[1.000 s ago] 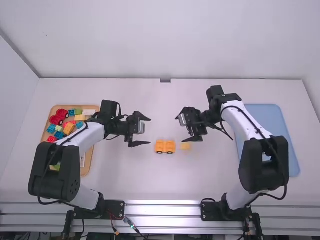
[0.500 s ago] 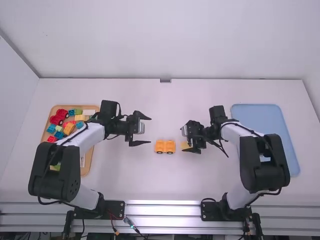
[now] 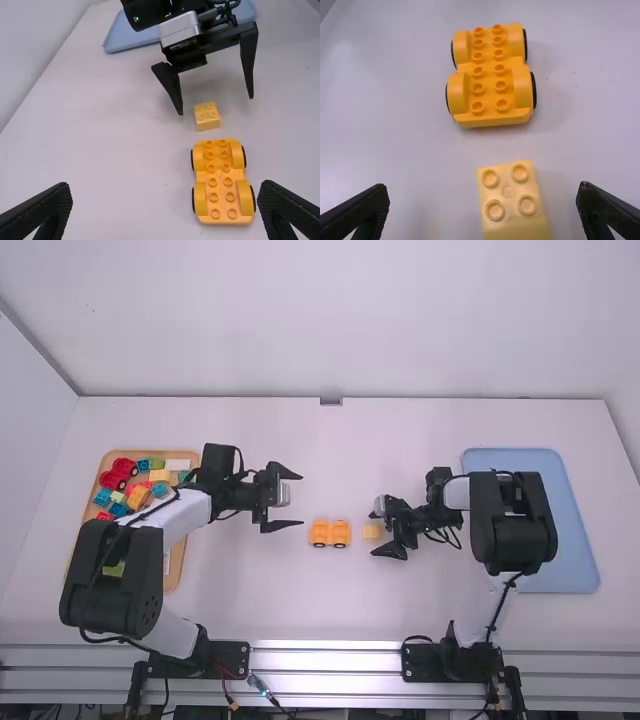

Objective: Assemble lego blocks to make yellow taxi

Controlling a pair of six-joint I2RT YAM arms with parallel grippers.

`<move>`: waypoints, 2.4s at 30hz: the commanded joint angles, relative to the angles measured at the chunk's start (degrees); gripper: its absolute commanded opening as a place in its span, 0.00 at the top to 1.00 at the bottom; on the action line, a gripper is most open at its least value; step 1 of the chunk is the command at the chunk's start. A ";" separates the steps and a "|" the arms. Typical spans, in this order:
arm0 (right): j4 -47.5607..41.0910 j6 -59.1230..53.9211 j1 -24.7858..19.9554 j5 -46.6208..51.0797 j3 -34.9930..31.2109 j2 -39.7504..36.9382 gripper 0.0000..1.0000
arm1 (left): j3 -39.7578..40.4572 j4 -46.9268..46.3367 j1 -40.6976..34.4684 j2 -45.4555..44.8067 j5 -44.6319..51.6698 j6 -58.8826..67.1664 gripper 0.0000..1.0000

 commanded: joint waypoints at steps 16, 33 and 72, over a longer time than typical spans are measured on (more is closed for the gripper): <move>11.80 4.11 3.30 5.88 -2.10 2.34 0.52 | -3.74 5.11 -0.46 0.66 1.88 -1.20 0.01; 12.28 4.50 1.86 6.99 -3.78 2.34 0.51 | -3.74 5.31 -0.87 0.66 1.88 -1.18 0.01; 20.04 3.91 -1.73 1.36 -8.44 2.34 0.73 | -3.74 5.31 -1.20 0.66 5.66 -1.18 0.01</move>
